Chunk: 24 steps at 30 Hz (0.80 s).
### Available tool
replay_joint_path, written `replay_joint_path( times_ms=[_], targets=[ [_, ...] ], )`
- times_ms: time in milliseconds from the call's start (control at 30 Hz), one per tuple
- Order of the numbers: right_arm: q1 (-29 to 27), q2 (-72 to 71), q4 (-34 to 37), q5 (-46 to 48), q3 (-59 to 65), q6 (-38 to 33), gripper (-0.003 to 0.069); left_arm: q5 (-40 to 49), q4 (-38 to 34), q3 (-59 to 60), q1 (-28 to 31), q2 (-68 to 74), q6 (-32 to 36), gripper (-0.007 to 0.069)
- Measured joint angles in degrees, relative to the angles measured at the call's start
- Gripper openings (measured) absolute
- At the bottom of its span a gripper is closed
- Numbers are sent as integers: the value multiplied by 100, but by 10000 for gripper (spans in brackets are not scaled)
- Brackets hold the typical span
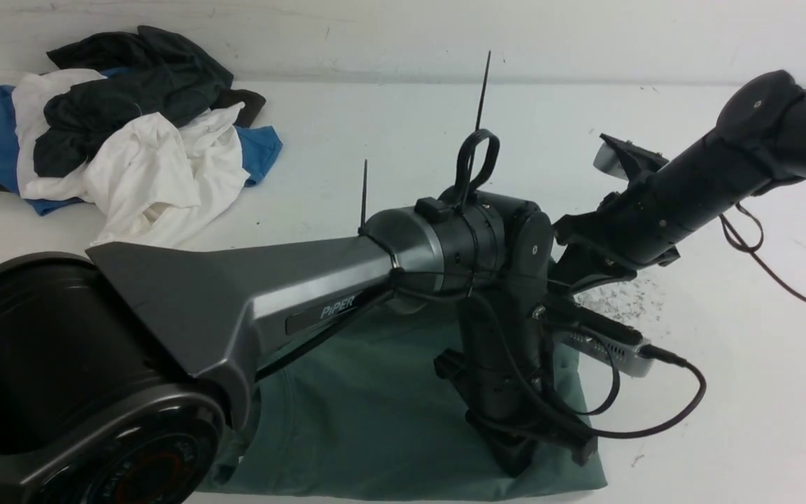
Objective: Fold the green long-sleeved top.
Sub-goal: Use the right arm to drag the right edge of the fabric to the left and folds it over the left edge
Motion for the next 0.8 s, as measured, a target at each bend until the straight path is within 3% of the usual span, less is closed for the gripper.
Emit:
replay_joint_path(
  times_ms=[267,500,633,800],
  targets=[
    [0,0,-112,-831,-23,235,13,280,-231,28,-300,85,158,-4],
    [-5,0,-190,-779,-30,274,48,311,-101,84,-386,-153,42,-4],
    [-5,0,-445,-522,-49,485,152,318,395,91,-174,-863,-332,-4],
    [-5,-302,-1261,-270,-48,993,293,357,887,91,307,-1568,-766,-4]
  ],
)
